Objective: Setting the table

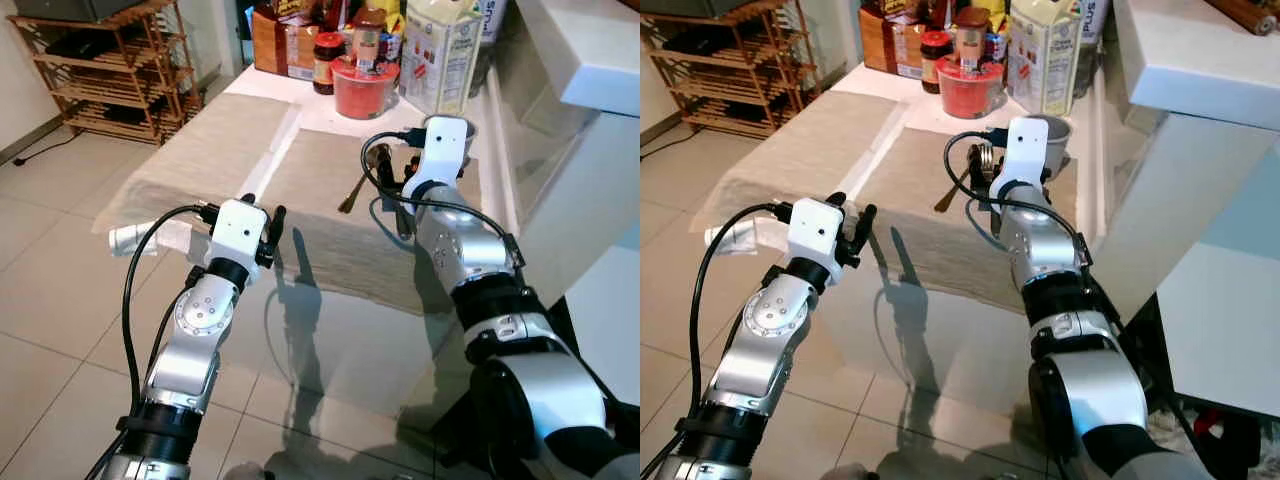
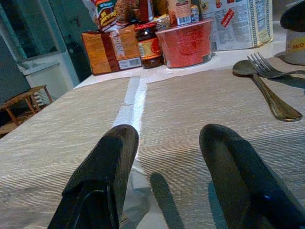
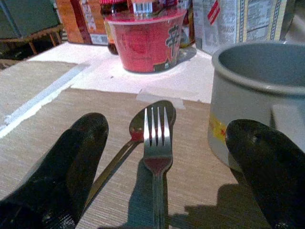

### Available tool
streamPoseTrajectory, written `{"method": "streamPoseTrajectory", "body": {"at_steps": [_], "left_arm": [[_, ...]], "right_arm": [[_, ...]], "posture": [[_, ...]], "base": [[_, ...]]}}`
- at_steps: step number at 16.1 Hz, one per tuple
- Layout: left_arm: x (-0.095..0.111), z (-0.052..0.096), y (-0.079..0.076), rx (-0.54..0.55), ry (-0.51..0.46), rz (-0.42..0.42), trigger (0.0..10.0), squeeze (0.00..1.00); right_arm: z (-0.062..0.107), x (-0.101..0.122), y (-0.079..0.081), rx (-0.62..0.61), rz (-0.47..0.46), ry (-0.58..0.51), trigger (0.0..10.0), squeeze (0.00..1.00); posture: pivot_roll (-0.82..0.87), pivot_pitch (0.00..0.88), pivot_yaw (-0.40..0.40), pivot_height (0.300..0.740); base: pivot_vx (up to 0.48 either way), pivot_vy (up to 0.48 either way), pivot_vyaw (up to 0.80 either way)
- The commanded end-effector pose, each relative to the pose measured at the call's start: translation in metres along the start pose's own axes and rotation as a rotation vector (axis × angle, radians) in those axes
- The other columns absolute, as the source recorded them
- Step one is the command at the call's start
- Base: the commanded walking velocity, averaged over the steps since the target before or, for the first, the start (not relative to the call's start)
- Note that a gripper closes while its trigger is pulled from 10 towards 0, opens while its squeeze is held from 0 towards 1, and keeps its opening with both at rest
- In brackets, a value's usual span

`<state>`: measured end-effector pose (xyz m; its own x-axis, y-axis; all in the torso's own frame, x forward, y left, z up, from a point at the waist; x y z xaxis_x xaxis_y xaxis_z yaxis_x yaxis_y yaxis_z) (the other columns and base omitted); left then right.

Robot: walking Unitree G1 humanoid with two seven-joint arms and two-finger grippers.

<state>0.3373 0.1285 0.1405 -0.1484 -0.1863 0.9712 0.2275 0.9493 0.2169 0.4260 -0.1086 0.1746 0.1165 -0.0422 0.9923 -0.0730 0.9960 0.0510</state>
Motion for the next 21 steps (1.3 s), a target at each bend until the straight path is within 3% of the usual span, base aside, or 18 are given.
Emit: {"method": "streamPoseTrajectory", "body": {"at_steps": [1,15,16,21], "left_arm": [[0.004,0.0,-0.001,-0.005,-0.007,-0.009,10.0,0.0],[0.003,0.005,-0.001,0.008,0.002,-0.006,10.0,0.0],[0.003,0.006,-0.001,0.01,0.005,-0.008,10.0,0.0],[0.002,0.007,0.001,0.01,0.01,-0.015,10.0,0.0]], "right_arm": [[-0.003,-0.002,-0.002,-0.003,0.022,0.043,10.0,0.0],[-0.004,-0.035,-0.003,-0.009,0.015,0.187,10.0,0.0],[-0.004,-0.036,-0.003,-0.014,0.011,0.186,0.0,0.0],[-0.004,-0.037,-0.003,-0.014,0.005,0.182,0.0,0.0]], "posture": [[0.13,0.0,-0.036,0.74],[0.14,0.0,-0.052,0.74],[0.14,0.0,-0.051,0.74],[0.15,0.0,-0.056,0.74]], "base": [[0.0,0.0,0.0],[0.0,0.0,0.0],[0.0,0.0,0.0],[0.0,0.0,0.0]]}}
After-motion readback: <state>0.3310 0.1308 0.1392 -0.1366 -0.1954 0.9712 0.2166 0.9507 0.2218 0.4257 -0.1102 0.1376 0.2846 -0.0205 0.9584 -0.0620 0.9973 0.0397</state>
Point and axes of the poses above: a point about 5 cm out from each wrist's last joint towards the gripper, its own z axis pointing back from the gripper into the wrist, its own x axis along the axis of the wrist's last joint, y = z × x, the point moved 3 cm from there along -z, pointing out of the wrist towards the gripper, and after that the axes turned 3 degrees about z, right-handed, at the moved point
